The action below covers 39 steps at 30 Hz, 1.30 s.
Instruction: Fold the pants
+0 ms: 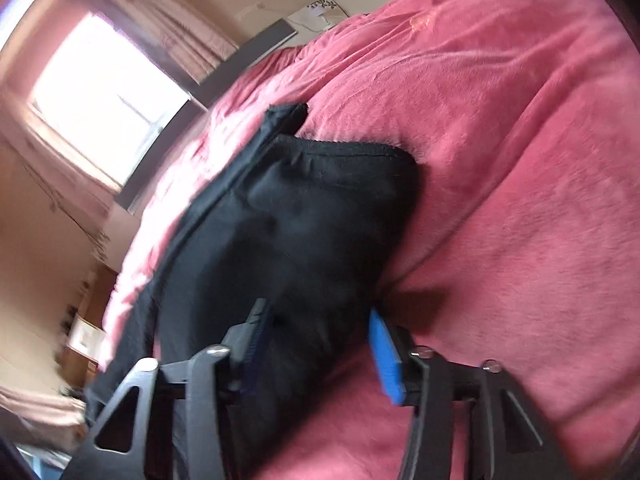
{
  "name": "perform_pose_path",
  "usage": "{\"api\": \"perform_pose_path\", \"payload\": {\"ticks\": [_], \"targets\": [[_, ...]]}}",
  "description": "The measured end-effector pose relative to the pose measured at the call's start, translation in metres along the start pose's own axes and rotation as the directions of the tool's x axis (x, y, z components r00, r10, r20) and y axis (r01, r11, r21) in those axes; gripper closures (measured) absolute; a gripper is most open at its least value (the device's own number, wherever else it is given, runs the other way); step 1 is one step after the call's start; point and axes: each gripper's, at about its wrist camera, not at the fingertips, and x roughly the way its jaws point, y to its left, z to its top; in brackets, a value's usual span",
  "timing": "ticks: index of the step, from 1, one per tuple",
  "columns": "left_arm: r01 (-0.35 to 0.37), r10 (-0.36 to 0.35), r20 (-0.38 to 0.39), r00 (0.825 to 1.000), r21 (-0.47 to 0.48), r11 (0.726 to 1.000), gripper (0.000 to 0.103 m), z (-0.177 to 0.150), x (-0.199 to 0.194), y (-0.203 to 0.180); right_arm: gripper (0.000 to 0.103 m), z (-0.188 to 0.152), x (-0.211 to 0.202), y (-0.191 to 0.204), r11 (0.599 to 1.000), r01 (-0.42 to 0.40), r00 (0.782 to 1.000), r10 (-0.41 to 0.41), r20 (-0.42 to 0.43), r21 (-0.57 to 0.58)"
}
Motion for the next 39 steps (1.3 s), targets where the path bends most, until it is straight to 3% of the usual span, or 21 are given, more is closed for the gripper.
{"api": "perform_pose_path", "payload": {"ticks": [4,9,13,16,19,27,29,31,36,39], "targets": [[-0.013,0.014,0.052,0.999,-0.013,1.0,0.042,0.004,-0.003,0.005,0.092,-0.001,0.003,-0.002,0.996,-0.094,0.995,0.094,0.014,0.005],[-0.01,0.012,0.084,0.996,-0.021,1.0,0.042,0.005,-0.001,0.01,0.094,-0.004,-0.027,-0.003,0.995,-0.098,0.988,0.099,0.12,-0.014],[0.001,0.003,0.095,0.995,-0.04,0.999,0.042,0.008,0.002,0.013,0.094,-0.022,-0.049,0.002,0.999,-0.013,0.983,0.022,0.181,-0.046],[-0.002,0.005,0.093,0.996,-0.035,0.999,0.042,0.013,0.006,0.015,0.094,-0.035,-0.039,-0.005,0.998,0.046,0.988,-0.038,0.149,-0.049],[-0.006,0.012,0.09,0.996,-0.062,0.998,0.042,0.018,0.01,0.02,0.094,-0.041,-0.032,-0.023,0.999,0.027,0.989,-0.03,0.143,0.019],[0.015,0.001,0.108,0.994,-0.149,0.989,0.042,0.038,0.03,0.031,0.094,-0.039,-0.025,-0.029,0.999,0.019,0.992,-0.024,0.126,0.039],[0.02,0.0,0.097,0.995,-0.202,0.979,0.053,0.044,0.037,0.037,0.094,-0.039,-0.022,-0.033,0.999,0.02,0.992,-0.025,0.124,0.042],[0.002,0.017,0.079,0.997,-0.236,0.972,0.083,0.046,0.039,0.041,0.094,-0.038,-0.02,-0.035,0.999,0.017,0.992,-0.023,0.123,0.047],[0.024,-0.002,0.129,0.992,-0.175,0.984,0.095,0.046,0.009,0.032,0.094,-0.035,-0.022,-0.031,0.998,0.048,0.993,-0.052,0.11,0.04],[0.107,-0.08,0.187,0.979,-0.138,0.985,0.096,0.049,-0.025,0.028,0.094,-0.028,-0.03,-0.016,0.996,0.085,0.99,-0.086,0.108,0.006]]}}
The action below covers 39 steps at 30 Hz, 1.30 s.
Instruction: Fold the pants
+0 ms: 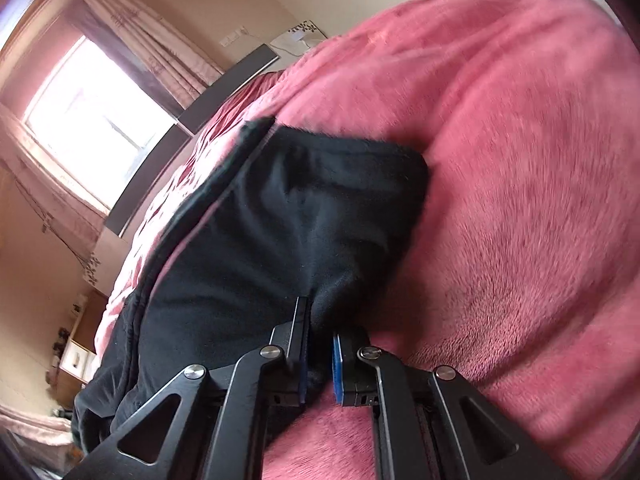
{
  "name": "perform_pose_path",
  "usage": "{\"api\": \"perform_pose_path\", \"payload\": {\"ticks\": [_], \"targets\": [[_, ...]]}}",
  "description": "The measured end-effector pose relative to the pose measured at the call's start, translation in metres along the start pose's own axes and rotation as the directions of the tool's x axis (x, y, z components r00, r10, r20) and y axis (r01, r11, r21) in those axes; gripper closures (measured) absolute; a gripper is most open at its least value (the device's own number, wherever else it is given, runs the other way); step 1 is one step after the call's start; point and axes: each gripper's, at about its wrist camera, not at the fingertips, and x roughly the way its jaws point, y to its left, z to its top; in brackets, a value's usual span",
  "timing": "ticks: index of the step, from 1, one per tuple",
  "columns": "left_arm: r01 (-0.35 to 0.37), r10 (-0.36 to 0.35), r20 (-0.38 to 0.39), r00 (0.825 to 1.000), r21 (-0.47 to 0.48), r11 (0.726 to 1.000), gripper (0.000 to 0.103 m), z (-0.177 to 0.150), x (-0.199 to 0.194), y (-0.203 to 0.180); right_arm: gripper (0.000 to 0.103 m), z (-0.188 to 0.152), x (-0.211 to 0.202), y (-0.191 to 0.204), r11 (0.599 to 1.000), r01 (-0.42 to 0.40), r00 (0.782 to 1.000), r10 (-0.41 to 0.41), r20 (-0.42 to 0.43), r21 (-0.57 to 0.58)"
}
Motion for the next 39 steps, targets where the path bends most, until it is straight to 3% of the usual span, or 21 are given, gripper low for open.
{"api": "perform_pose_path", "payload": {"ticks": [6,11,19,22,27,30,32,34,38,39], "targets": [[0.071,-0.072,0.05,0.996,0.035,0.997,0.096,0.001,-0.056,0.002,0.095,0.014,-0.036,0.029,0.996,-0.014,1.0,0.016,0.018,-0.091],[0.057,-0.06,0.059,0.996,0.052,0.997,0.096,-0.008,-0.087,0.018,0.095,0.012,-0.06,0.042,0.989,0.007,1.0,-0.007,0.0,-0.149],[0.006,-0.012,0.091,0.996,0.061,0.998,0.096,-0.024,-0.122,0.045,0.095,-0.001,-0.083,0.016,0.992,0.039,0.996,-0.047,-0.071,-0.119],[-0.048,0.039,0.092,0.995,0.102,0.994,0.096,-0.031,-0.126,0.05,0.095,-0.012,-0.084,0.007,0.993,0.034,0.993,-0.047,-0.111,-0.112],[-0.175,0.177,-0.002,0.984,0.149,0.973,0.091,-0.045,-0.093,0.061,0.094,-0.033,-0.066,-0.023,0.997,0.076,0.976,-0.081,-0.201,-0.028],[-0.189,0.195,-0.039,0.98,0.124,0.974,0.081,-0.045,-0.086,0.067,0.083,-0.031,-0.063,-0.037,0.999,0.016,0.978,-0.006,-0.21,0.044],[-0.182,0.185,-0.026,0.982,0.098,0.978,0.078,-0.043,-0.091,0.069,0.058,-0.025,-0.068,-0.041,0.997,-0.026,0.984,0.039,-0.176,0.079],[-0.191,0.192,-0.006,0.981,0.082,0.978,0.076,-0.041,-0.097,0.071,0.04,-0.018,-0.073,-0.047,0.99,-0.064,0.989,0.08,-0.123,0.128],[-0.193,0.193,0.008,0.981,0.037,0.98,0.074,-0.038,-0.107,0.068,0.043,-0.01,-0.073,-0.06,0.972,-0.104,0.99,0.121,-0.071,0.211],[-0.2,0.2,0.006,0.98,0.037,0.979,0.072,-0.039,-0.108,0.064,0.055,-0.009,-0.071,-0.06,0.973,-0.103,0.99,0.12,-0.071,0.206]]}}
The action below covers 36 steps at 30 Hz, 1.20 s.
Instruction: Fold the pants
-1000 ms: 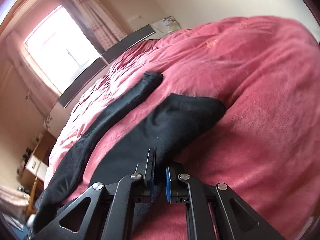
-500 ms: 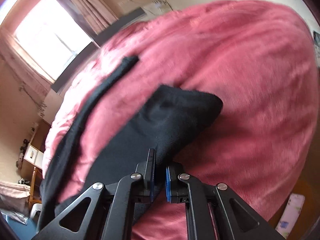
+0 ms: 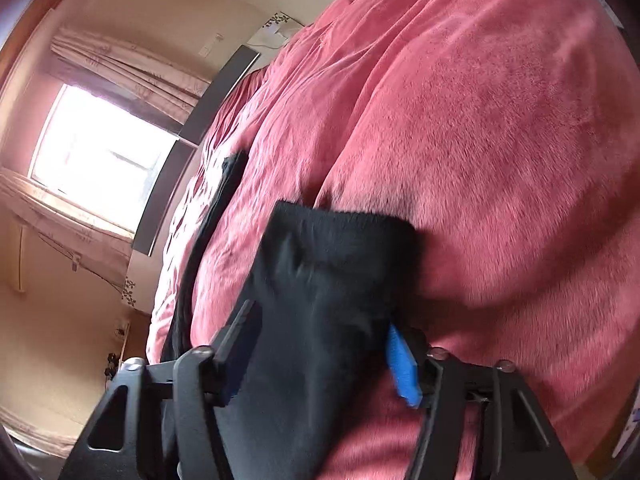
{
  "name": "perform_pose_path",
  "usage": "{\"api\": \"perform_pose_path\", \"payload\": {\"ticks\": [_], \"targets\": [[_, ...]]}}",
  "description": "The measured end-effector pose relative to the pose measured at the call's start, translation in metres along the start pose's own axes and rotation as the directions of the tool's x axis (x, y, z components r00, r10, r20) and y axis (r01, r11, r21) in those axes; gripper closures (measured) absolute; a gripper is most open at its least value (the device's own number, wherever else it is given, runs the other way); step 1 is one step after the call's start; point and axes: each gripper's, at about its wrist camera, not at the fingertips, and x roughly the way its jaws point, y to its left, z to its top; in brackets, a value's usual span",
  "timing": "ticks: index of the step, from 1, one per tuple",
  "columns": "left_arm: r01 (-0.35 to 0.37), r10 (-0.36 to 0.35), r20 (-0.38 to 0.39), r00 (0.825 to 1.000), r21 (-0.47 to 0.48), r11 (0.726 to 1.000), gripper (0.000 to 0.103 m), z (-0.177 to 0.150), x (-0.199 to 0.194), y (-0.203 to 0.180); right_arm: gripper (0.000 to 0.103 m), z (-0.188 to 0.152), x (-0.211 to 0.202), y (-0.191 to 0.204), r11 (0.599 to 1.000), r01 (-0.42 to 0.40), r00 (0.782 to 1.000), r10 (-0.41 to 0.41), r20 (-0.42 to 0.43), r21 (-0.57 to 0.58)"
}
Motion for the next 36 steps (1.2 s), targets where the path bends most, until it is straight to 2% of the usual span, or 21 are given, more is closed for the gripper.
{"api": "perform_pose_path", "payload": {"ticks": [2,3,5,7,10,11,13,15,17,18,19,21,23,25,28,32,36], "targets": [[-0.016,0.016,0.008,1.0,0.017,1.0,0.072,0.0,-0.002,-0.008,0.088,0.001,0.005,0.005,0.999,0.022,1.0,-0.023,-0.02,-0.043],[-0.027,0.027,0.013,1.0,0.029,0.999,0.071,-0.001,-0.004,-0.012,0.092,0.002,0.006,0.009,0.997,0.04,0.999,-0.042,-0.026,-0.072],[-0.051,0.05,0.029,0.998,0.051,0.997,0.071,-0.001,-0.006,-0.019,0.093,-0.001,0.0,0.02,0.989,0.08,0.997,-0.079,0.013,-0.127],[-0.057,0.055,0.053,0.997,0.053,0.997,0.071,0.001,-0.009,-0.022,0.093,-0.003,-0.014,0.031,0.981,0.108,0.991,-0.094,0.092,-0.161],[-0.068,0.065,0.087,0.994,0.026,0.997,0.071,0.007,-0.015,-0.022,0.093,-0.004,-0.025,0.036,0.96,0.186,0.977,-0.159,0.139,-0.21],[-0.067,0.066,0.088,0.994,0.014,0.998,0.071,0.008,-0.015,-0.021,0.093,-0.006,-0.021,0.035,0.947,0.229,0.97,-0.202,0.136,-0.226],[-0.074,0.074,0.086,0.994,0.007,0.997,0.071,0.01,-0.014,-0.021,0.091,-0.007,0.0,0.025,0.924,0.295,0.955,-0.289,0.063,-0.242],[-0.097,0.096,0.092,0.991,0.007,0.995,0.071,0.011,-0.014,-0.024,0.089,-0.009,0.002,0.009,0.94,0.285,0.959,-0.282,0.04,-0.189],[-0.1,0.101,0.118,0.988,-0.011,0.995,0.071,0.014,-0.018,-0.022,0.073,-0.002,-0.007,0.007,0.949,0.281,0.959,-0.273,0.069,-0.146],[-0.105,0.107,0.126,0.986,-0.025,0.994,0.071,0.015,-0.019,-0.02,0.069,0.001,-0.016,0.01,0.937,0.319,0.945,-0.303,0.118,-0.143],[-0.135,0.14,0.136,0.981,-0.05,0.99,0.071,0.018,-0.022,-0.015,0.064,0.003,-0.023,0.013,0.926,0.349,0.932,-0.326,0.162,-0.144],[-0.221,0.235,0.155,0.96,-0.103,0.97,0.07,0.021,-0.025,-0.005,0.064,0.009,-0.037,0.021,0.909,0.39,0.906,-0.35,0.237,-0.149],[-0.284,0.313,0.169,0.934,-0.175,0.943,0.07,0.024,-0.03,0.009,0.064,0.014,-0.048,0.03,0.908,0.387,0.898,-0.331,0.29,-0.161],[-0.282,0.314,0.169,0.934,-0.188,0.941,0.069,0.029,-0.028,0.013,0.064,0.017,-0.053,0.041,0.916,0.356,0.906,-0.291,0.307,-0.185],[-0.254,0.274,0.156,0.949,-0.137,0.958,0.069,0.037,-0.016,0.0,0.063,0.018,-0.038,0.062,0.926,0.287,0.941,-0.224,0.255,-0.246],[-0.148,0.145,0.094,0.985,0.029,0.989,0.061,0.045,0.022,-0.055,0.062,0.013,0.0,0.083,0.93,0.213,0.974,-0.177,0.142,-0.299],[-0.052,0.055,-0.008,0.998,0.196,0.979,0.06,0.034,0.069,-0.115,0.059,0.019,0.046,0.102,0.928,0.145,0.988,-0.152,0.008,-0.344]]}}
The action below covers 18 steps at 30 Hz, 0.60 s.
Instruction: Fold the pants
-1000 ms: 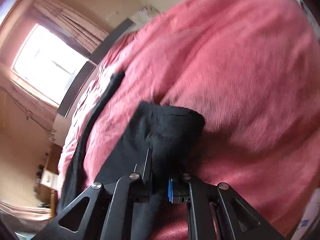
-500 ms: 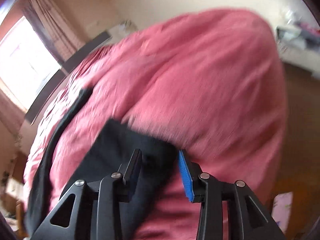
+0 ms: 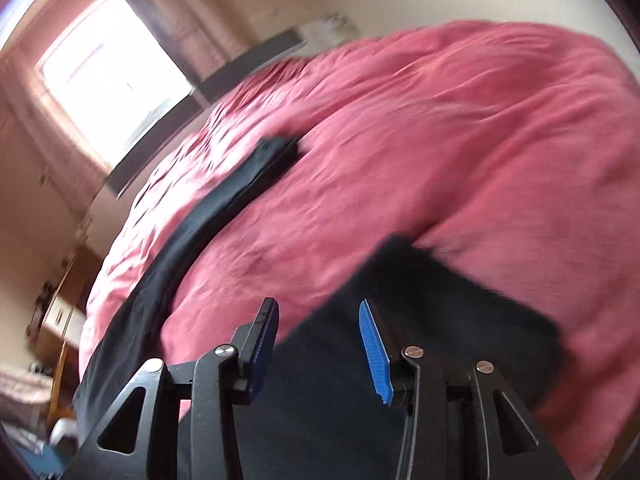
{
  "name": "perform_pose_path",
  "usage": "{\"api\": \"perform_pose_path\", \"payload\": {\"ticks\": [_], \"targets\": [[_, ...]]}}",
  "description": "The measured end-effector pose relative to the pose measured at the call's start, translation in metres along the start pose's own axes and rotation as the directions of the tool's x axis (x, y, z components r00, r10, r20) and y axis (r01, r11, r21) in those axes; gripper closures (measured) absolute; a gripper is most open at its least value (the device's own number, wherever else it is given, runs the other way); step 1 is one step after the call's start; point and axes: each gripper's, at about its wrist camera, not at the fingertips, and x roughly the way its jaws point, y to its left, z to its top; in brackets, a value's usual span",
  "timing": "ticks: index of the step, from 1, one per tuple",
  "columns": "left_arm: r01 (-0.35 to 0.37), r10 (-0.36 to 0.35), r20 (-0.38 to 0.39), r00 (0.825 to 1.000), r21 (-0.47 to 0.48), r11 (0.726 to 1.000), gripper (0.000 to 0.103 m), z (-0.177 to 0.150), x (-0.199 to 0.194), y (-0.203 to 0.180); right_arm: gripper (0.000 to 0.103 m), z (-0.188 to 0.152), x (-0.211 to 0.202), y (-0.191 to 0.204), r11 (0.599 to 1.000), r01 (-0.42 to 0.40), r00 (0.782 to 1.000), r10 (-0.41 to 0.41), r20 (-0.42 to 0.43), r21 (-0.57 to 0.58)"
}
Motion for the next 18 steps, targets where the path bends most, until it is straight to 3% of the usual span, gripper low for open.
{"api": "perform_pose_path", "payload": {"ticks": [6,9,18], "targets": [[0.067,-0.055,-0.082,0.995,0.153,0.986,0.06,-0.016,0.054,-0.061,0.051,0.028,0.044,0.022,0.999,-0.036,0.998,0.035,-0.048,-0.023],[0.044,-0.022,-0.105,0.994,0.217,0.975,0.06,-0.033,0.069,-0.068,0.051,0.053,0.07,0.035,0.998,-0.026,0.998,0.023,-0.05,-0.062],[0.099,-0.082,-0.097,0.992,0.186,0.978,0.056,-0.052,0.078,-0.052,0.051,0.119,0.133,0.041,0.995,-0.047,0.999,0.048,-0.016,0.083]]}}
